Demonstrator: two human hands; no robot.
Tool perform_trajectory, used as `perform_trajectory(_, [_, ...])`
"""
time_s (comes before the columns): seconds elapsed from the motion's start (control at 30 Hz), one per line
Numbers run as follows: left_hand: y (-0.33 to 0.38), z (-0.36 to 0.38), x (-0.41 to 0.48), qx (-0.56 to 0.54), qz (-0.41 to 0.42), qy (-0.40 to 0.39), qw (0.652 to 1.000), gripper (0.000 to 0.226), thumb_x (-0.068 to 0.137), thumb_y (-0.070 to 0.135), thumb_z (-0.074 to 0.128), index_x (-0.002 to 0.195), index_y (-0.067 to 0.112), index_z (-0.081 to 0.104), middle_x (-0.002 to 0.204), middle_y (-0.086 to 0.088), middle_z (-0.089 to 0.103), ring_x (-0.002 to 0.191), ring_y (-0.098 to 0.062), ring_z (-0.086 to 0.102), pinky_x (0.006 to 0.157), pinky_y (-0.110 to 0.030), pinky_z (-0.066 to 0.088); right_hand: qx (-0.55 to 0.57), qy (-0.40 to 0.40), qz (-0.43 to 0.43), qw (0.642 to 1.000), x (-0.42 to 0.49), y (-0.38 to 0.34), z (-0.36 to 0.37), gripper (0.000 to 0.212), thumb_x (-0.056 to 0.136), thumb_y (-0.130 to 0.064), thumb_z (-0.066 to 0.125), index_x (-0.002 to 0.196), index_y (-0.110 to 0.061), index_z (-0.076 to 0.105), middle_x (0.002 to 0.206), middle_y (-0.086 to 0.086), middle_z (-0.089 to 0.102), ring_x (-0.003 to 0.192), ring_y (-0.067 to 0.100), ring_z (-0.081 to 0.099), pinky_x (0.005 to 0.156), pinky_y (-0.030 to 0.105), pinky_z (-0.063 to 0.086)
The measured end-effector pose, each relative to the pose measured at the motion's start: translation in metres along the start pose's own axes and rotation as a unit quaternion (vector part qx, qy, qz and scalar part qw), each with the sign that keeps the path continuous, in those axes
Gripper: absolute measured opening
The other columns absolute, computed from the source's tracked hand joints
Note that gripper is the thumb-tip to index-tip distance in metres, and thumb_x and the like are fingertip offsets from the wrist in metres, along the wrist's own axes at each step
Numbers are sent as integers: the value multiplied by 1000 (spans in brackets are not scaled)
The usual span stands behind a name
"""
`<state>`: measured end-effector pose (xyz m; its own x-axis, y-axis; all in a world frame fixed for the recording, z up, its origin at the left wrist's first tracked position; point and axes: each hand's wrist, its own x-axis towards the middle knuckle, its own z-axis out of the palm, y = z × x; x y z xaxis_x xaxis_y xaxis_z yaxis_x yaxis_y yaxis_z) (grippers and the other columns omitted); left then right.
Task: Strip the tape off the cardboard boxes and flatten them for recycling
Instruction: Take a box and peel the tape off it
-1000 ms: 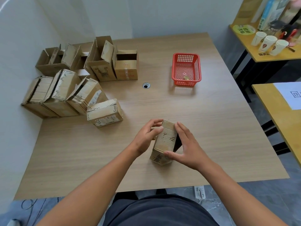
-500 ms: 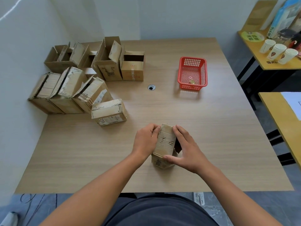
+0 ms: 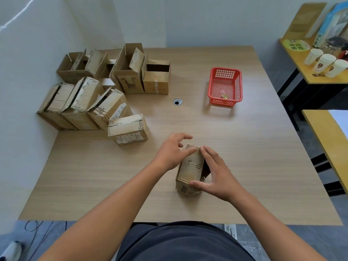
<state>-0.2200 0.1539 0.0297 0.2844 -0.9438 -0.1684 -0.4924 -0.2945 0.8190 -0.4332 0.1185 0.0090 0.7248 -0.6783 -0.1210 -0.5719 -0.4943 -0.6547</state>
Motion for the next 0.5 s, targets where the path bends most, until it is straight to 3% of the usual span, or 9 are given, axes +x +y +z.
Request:
perform_trajectory(0.07, [4, 5, 4, 50, 13, -17, 999, 31, 88, 33, 78, 117, 28, 71, 111, 11, 65, 89, -6, 62, 87, -29, 53, 2, 1, 2, 1000, 1, -1, 1, 118, 76, -66, 78, 165, -27, 10, 169, -14, 6, 155, 6, 5, 128, 39, 15])
perform_trajectory(0.17, [5, 8, 7, 24, -14, 13, 1000, 8, 91, 31, 74, 96, 27, 77, 88, 16, 72, 83, -8, 66, 82, -32, 57, 14, 1, 6, 1000, -2, -1, 3, 121, 74, -69, 77, 164, -28, 7, 169, -15, 5, 155, 4, 4, 128, 38, 16])
perform_trajectory(0.23, [8, 8, 8, 45, -21, 15, 999, 9, 93, 33, 70, 88, 27, 76, 77, 18, 68, 82, -12, 68, 79, -39, 59, 24, 0, 12, 1000, -5, -2, 6, 123, 73, -70, 76, 164, -29, 3, 169, -16, 2, 155, 3, 2, 128, 38, 15])
perform_trajectory(0.4, [13, 8, 6, 166, 15, 19, 986, 16, 96, 38, 61, 82, 32, 65, 78, 16, 64, 82, -14, 63, 83, -36, 53, 47, 9, 26, 999, -10, -3, 12, 130, 70, -70, 80, 163, -30, -1, 170, -13, 3, 155, 4, 4, 126, 40, 21])
perform_trajectory(0.5, [15, 10, 7, 167, -25, 34, 985, 20, 98, 39, 58, 83, 26, 64, 76, 13, 61, 83, -18, 63, 80, -38, 53, 57, 8, 19, 998, -13, -3, 13, 132, 69, -70, 81, 164, -29, -2, 169, -14, 4, 155, 8, 11, 123, 42, 28])
